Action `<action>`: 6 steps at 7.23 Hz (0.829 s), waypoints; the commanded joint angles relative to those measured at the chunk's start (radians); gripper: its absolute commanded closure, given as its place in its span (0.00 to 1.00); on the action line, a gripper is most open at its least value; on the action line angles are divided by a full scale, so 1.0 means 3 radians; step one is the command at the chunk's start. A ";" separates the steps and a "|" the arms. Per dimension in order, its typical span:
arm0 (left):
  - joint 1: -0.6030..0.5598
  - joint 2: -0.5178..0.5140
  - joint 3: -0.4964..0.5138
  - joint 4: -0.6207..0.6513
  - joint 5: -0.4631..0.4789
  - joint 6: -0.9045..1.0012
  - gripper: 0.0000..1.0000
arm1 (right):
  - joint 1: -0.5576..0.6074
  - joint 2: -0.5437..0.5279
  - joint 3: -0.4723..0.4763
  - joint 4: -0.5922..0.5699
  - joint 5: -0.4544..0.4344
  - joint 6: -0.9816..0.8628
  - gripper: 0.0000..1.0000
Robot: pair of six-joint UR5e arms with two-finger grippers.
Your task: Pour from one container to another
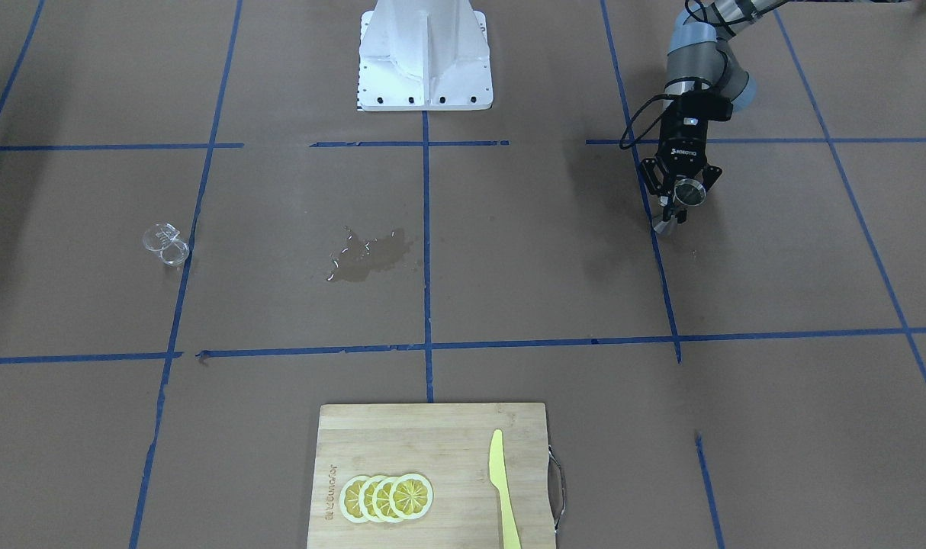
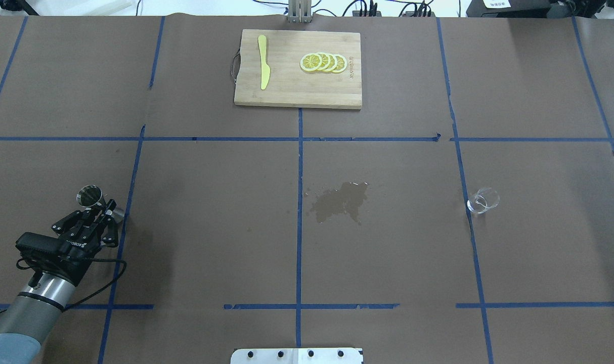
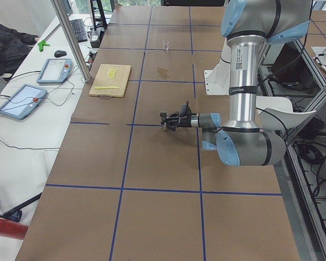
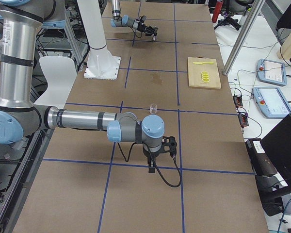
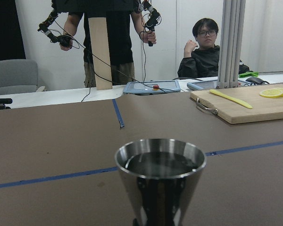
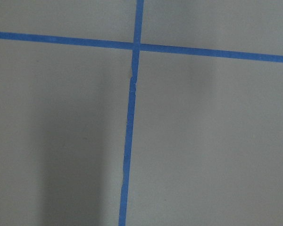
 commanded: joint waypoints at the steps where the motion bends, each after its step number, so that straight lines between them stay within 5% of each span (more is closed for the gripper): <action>1: 0.0000 0.0002 0.0024 -0.0049 -0.0020 0.0004 0.92 | 0.0000 0.0000 0.0000 0.0000 0.0000 0.0001 0.00; 6: 0.0016 0.0002 0.0034 -0.0044 -0.0020 0.0010 0.75 | 0.0000 0.0000 0.0000 0.0000 0.0000 -0.0004 0.00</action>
